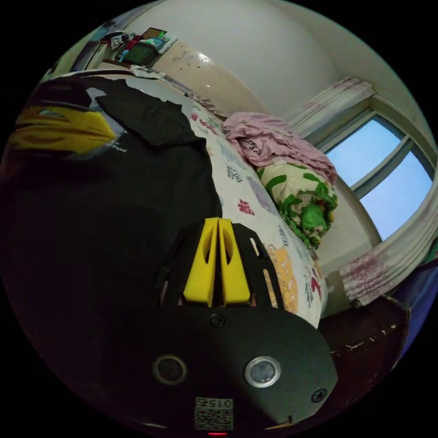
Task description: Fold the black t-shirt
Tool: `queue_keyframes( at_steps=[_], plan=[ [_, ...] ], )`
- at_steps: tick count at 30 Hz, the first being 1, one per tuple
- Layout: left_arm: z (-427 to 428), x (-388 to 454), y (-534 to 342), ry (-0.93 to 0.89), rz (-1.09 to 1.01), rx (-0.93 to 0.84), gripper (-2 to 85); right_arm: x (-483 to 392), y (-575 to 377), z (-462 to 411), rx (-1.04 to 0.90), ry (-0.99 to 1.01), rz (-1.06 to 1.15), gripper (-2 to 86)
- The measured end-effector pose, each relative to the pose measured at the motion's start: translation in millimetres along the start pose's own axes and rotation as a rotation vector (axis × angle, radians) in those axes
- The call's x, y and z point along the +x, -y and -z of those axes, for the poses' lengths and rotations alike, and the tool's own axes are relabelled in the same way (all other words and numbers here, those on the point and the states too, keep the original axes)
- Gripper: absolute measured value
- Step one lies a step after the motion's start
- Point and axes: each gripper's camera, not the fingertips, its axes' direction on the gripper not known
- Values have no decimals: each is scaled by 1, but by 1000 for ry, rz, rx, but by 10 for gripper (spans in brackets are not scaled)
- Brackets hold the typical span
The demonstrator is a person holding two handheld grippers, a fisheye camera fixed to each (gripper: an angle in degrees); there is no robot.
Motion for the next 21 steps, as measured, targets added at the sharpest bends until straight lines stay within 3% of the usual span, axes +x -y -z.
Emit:
queue_keyframes(
  at_steps=[3, 5, 8, 10, 12, 15, 17, 19, 21],
  plan=[
    [5, 0, -9, -18, -8, 43, -9, 46, 20, 2, -13, 211, -28, -9],
    [6, 3, -16, -15, -50, 33, -9, 104, 41, 10, 147, 398, -56, -7],
    [10, 23, -38, -25, -238, 38, -9, 162, 88, 9, 333, 470, 22, 2],
    [18, 60, -66, 130, -440, 121, -8, 187, 124, -6, 351, 529, 69, 30],
    [12, 129, -129, 440, -871, 313, -7, 208, 159, -26, 340, 654, 103, 69],
    [-25, 177, -195, 701, -1311, 457, 2, 227, 210, -73, 231, 955, 169, 112],
    [-45, 184, -206, 800, -1376, 522, 17, 224, 228, -115, 78, 1220, 218, 135],
    [-69, 185, -189, 902, -1320, 408, 47, 220, 220, -148, 59, 1396, 161, 132],
    [-107, 170, -156, 1007, -1223, 156, 82, 218, 215, -175, 52, 1461, 82, 124]
  ],
)
